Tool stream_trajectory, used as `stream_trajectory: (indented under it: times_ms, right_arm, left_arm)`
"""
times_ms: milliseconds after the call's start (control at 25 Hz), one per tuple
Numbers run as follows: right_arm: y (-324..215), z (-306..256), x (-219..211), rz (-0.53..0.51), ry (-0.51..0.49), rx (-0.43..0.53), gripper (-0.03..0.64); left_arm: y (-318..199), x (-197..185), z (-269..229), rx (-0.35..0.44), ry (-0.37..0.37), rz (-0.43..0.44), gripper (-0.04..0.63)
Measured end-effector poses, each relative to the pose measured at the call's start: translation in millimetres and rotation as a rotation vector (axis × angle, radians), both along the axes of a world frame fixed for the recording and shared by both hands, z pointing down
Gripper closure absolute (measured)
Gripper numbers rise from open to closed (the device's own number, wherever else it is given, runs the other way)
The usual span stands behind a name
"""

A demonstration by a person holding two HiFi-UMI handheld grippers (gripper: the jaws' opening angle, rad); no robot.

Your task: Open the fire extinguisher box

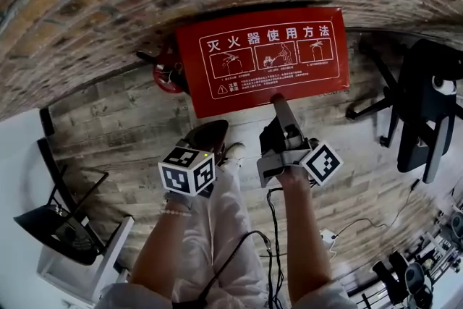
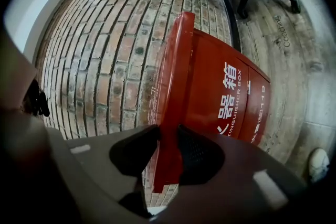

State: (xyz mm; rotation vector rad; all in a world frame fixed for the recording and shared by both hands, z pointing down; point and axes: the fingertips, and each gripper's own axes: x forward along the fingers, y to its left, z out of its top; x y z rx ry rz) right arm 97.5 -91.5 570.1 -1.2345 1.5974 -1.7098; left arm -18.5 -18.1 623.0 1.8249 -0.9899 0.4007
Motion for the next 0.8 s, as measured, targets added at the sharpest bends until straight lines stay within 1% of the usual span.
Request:
stream_trajectory:
  times_ms: [480,800]
  right_arm:
    - [0.8,-2.3,0.0,-0.004,-0.008,-0.016,0.494]
    - [1.2,-9.1,0.1,-0.011,-0.012,-0.023,0.495]
  left_arm:
    - [-35.8,-0.1,-1.6,0.061,0.0,-0.015,0.597]
    - [-38.9,6.9,-3.1,0.069,-0.005,0.018,0.596]
